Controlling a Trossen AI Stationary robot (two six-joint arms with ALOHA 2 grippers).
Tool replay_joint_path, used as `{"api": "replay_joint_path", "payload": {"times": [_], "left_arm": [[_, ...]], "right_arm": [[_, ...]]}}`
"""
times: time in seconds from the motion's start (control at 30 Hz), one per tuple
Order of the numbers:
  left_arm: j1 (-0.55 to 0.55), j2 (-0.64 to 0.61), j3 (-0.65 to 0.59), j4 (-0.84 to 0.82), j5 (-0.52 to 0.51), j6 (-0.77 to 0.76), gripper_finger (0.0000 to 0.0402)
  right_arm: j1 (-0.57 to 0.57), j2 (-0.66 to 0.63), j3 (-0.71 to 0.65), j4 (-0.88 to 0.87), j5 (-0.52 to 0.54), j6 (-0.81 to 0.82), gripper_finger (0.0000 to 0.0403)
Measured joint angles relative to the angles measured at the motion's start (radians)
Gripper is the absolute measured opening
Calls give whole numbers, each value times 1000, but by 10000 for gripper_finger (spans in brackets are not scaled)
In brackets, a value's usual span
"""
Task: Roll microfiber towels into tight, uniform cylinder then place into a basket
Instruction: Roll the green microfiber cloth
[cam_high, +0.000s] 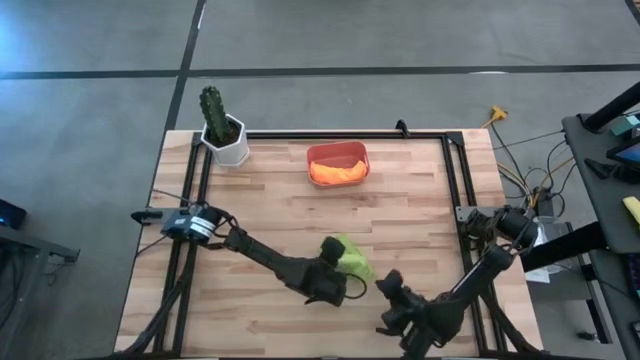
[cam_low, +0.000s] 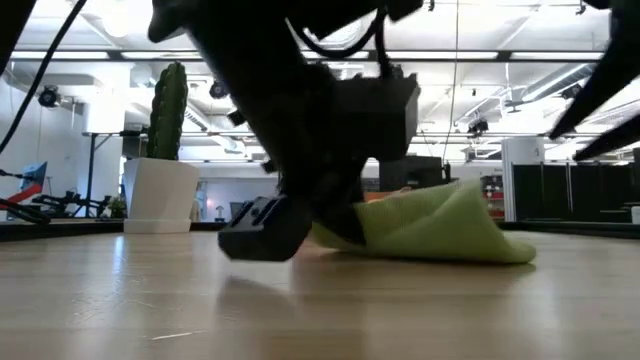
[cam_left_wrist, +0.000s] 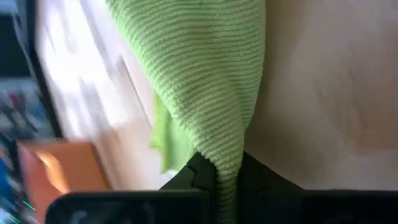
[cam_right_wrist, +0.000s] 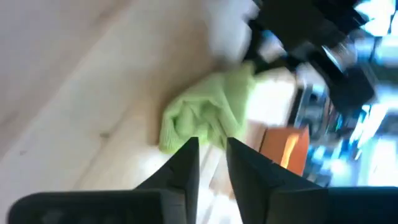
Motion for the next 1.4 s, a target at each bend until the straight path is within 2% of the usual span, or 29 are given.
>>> {"api": "replay_joint_path", "payload": {"times": [0.1, 0.23, 0.37, 0.47, 0.57, 0.63, 0.77, 0.87, 0.97, 1.1, 1.17, 1.23, 1.4], "left_arm": [[2, 0, -2, -13, -16, -220, 2], [2, 0, 1, -32, -6, -448, 2], [2, 0, 14, -33, 57, -539, 2], [2, -1, 13, -32, 64, -565, 2], [-2, -1, 5, -37, 4, -585, 2], [-5, -1, 0, -47, -50, -586, 2], [-7, -3, -13, -44, -124, -588, 2], [-3, -8, -28, -11, -129, -567, 2], [2, -24, -91, 120, -124, -481, 2], [44, -68, -226, 381, 33, -387, 2], [78, -105, -284, 443, 83, -372, 1], [119, -153, -342, 454, 84, -351, 1], [232, -326, -503, 498, 83, -364, 1]], "right_arm": [[4, -23, -17, -5, 14, 219, 94], [3, -53, -60, -6, 45, 636, 116], [2, -79, -133, 0, 64, 959, 137], [16, -113, -214, 13, 106, 1200, 156], [43, -158, -321, 85, 185, 1381, 175], [59, -197, -399, 180, 237, 1439, 183], [59, -264, -555, 441, 250, 1395, 185], [42, -301, -665, 717, 247, 1254, 185], [18, -339, -770, 1030, 246, 1056, 185], [-15, -377, -882, 1388, 190, 745, 185], [-45, -392, -918, 1497, 140, 637, 185], [-85, -402, -942, 1566, 83, 580, 185], [-216, -416, -984, 1597, -14, 523, 185]]}}
